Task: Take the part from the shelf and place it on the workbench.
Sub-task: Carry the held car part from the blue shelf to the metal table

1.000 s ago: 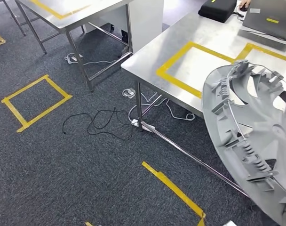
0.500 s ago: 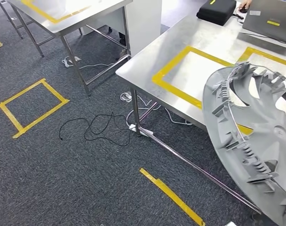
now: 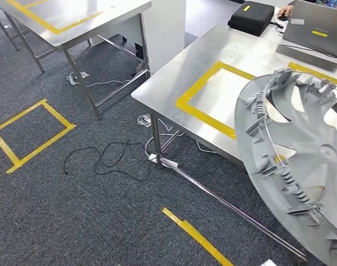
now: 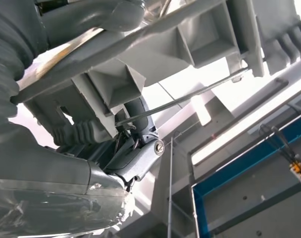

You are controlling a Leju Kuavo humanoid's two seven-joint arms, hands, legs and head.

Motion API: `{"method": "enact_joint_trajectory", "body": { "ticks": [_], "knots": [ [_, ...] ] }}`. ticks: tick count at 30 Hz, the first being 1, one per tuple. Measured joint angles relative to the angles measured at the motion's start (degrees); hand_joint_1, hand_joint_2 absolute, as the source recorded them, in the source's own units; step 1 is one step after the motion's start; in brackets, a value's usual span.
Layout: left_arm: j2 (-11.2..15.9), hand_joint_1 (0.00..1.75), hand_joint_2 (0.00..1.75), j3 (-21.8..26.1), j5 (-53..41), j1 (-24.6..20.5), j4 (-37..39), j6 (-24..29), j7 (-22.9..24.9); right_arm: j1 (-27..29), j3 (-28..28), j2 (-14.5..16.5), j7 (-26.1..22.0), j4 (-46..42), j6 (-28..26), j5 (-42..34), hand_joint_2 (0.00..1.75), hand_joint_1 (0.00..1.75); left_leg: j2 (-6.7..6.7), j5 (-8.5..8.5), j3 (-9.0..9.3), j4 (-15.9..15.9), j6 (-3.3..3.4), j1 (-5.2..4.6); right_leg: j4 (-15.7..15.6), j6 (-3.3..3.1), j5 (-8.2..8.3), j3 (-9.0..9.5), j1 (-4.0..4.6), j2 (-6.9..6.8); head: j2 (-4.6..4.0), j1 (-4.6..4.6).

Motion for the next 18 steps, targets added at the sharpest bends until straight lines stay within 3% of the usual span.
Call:
{"method": "enact_joint_trajectory", "body": {
  "ticks": [2,3,6,8,9,11,13,16,18],
  "knots": [
    [-0.03,0.00,1.75,0.01,-0.01,-0.01,0.00,0.00,0.03,0.02,0.04,0.00,0.01,0.03,0.00,0.00,1.75,1.75,-0.10,-0.08,0.93,-0.60,0.48,0.29,0.95,0.62,-0.33,0.29,0.04,-0.14,0.01,0.10],
    [-0.08,0.00,1.75,0.00,-0.01,-0.06,0.00,-0.01,0.03,0.00,0.06,0.00,0.00,0.04,0.00,0.00,1.75,1.75,-0.18,-0.26,1.48,-0.81,0.74,0.43,2.85,0.88,-0.88,-0.74,0.03,-0.20,0.00,0.25],
    [-0.16,0.00,1.75,-0.01,-0.01,-0.10,0.00,-0.03,0.03,-0.04,0.06,0.00,0.01,0.05,0.00,0.00,1.75,1.75,-0.22,-1.33,2.66,-0.98,1.14,0.50,13.08,1.43,-4.29,-7.79,-0.09,-0.28,-0.01,0.46],
    [-0.16,0.00,1.75,0.01,-0.01,0.00,0.00,-0.06,0.06,-0.02,0.04,0.00,0.06,0.05,0.00,-0.01,1.75,1.75,-0.25,-2.34,3.84,-0.97,1.10,0.49,15.54,1.55,-5.21,-11.10,-0.10,-0.29,-0.01,0.46],
    [-0.16,0.00,1.75,0.01,-0.01,0.02,0.00,-0.06,0.09,-0.01,0.04,0.00,0.09,0.05,0.00,-0.01,1.75,1.75,-0.28,-2.91,4.68,-0.97,1.05,0.49,13.91,1.55,-3.78,-11.40,-0.10,-0.31,-0.01,0.46],
    [-0.19,0.00,1.75,0.02,-0.01,-0.02,0.01,-0.07,0.18,0.01,0.05,0.00,0.14,0.05,0.00,-0.01,1.75,1.75,-0.31,-4.10,6.37,-0.98,0.82,0.47,7.61,1.32,1.80,-10.45,-0.04,-0.42,-0.01,0.43],
    [-0.20,0.00,1.75,0.03,-0.01,-0.10,0.03,-0.08,0.30,0.02,0.04,0.00,0.28,0.09,0.00,-0.01,1.75,1.75,-0.34,-5.04,7.19,-1.00,0.25,0.41,3.30,0.67,4.93,-9.57,0.22,-0.70,-0.01,0.46],
    [-0.20,0.00,1.75,0.03,-0.01,-0.12,0.04,-0.09,0.44,0.08,0.03,0.00,0.60,0.08,0.00,-0.02,1.75,1.75,-0.30,-5.50,7.73,-0.57,-0.78,0.43,2.18,-0.54,5.39,-8.79,0.36,-0.75,-0.01,0.53],
    [-0.23,0.00,1.75,0.02,-0.01,-0.24,0.04,-0.07,0.47,0.09,0.03,0.00,0.74,0.06,0.00,-0.02,1.75,1.75,-0.30,-6.22,7.11,1.74,-1.38,0.53,1.60,-1.05,5.45,-7.48,0.05,-0.69,-0.01,0.31]
  ]
}}
